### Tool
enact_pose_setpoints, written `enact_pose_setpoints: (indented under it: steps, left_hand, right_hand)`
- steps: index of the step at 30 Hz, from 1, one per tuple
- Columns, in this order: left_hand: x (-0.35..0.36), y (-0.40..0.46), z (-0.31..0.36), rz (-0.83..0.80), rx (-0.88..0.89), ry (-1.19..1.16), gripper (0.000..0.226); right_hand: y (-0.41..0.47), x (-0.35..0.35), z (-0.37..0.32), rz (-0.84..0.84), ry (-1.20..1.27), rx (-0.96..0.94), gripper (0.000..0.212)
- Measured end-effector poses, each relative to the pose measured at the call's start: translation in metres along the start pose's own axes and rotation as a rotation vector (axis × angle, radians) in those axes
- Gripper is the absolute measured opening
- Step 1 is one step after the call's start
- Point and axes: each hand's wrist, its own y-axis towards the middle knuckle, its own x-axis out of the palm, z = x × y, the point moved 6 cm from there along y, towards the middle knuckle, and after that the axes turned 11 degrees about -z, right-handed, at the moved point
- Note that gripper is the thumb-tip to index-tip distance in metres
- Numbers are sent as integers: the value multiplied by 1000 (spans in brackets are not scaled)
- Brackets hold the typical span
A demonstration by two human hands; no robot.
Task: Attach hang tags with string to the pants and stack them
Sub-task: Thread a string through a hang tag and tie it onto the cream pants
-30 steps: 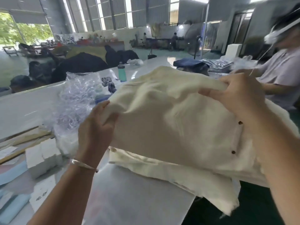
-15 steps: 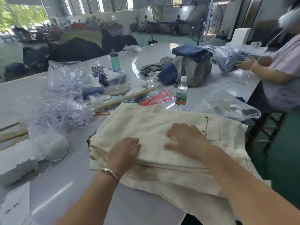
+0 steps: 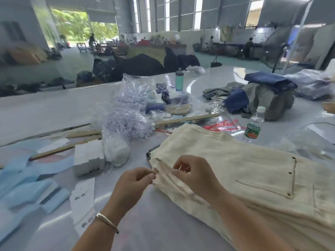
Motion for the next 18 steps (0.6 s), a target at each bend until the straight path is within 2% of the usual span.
enact_pose_setpoints:
  steps: [6,12,15,18]
  left_hand:
    - [-157,-136,-81,404,-124,-131,14]
    - [-308,-284,-188,745,-311,-130,27]
    - [-387,-347,-236,859,-403,38,31]
    - [-466,-401,-280,1016,-517,330,15]
  right_hand:
    - [27,141,-123,-189,217,-186,22]
    - [42,325,-267,-413,350,-286,35]
    - [49,411,-334,-456,383,-301,42]
    - [56,490,-388,-518,399,-307,43]
